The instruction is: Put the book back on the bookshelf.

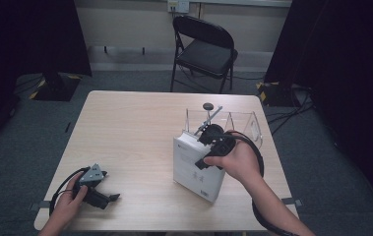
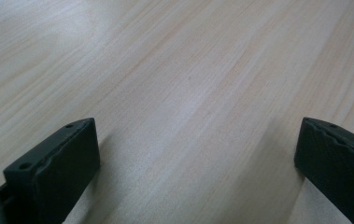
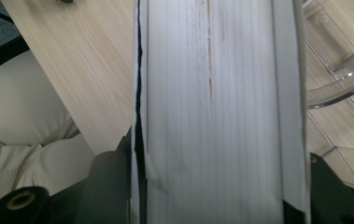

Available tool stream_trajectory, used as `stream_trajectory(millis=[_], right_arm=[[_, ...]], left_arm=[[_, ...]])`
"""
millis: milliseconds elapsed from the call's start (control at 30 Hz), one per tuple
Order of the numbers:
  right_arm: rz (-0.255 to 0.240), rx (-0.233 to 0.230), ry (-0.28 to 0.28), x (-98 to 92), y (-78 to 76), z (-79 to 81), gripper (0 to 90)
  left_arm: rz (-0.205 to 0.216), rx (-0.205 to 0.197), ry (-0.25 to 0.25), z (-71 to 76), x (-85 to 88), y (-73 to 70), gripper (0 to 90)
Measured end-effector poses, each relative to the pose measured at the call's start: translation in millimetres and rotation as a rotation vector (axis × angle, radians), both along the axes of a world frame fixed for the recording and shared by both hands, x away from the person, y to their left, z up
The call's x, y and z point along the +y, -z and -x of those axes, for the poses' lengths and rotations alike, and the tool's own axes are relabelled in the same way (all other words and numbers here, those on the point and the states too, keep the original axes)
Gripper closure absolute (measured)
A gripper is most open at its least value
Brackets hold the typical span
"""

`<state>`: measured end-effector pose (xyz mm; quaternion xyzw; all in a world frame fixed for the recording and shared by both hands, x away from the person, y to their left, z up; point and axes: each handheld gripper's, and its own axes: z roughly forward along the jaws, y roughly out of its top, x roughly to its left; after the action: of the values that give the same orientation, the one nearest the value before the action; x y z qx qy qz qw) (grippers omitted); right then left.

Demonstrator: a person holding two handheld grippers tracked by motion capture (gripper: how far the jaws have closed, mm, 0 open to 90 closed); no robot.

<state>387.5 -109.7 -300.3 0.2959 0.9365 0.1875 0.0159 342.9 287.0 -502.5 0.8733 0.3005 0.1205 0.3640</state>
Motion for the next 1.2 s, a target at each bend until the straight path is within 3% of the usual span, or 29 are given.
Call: stream_trajectory(millis=[1200], right_arm=[[0.006,0.008,0.067,-41.5,-3.1,6.9,51.9]], left_arm=[[0.008,-0.007,0.0,-0.1,-0.1,0.7,0.0]])
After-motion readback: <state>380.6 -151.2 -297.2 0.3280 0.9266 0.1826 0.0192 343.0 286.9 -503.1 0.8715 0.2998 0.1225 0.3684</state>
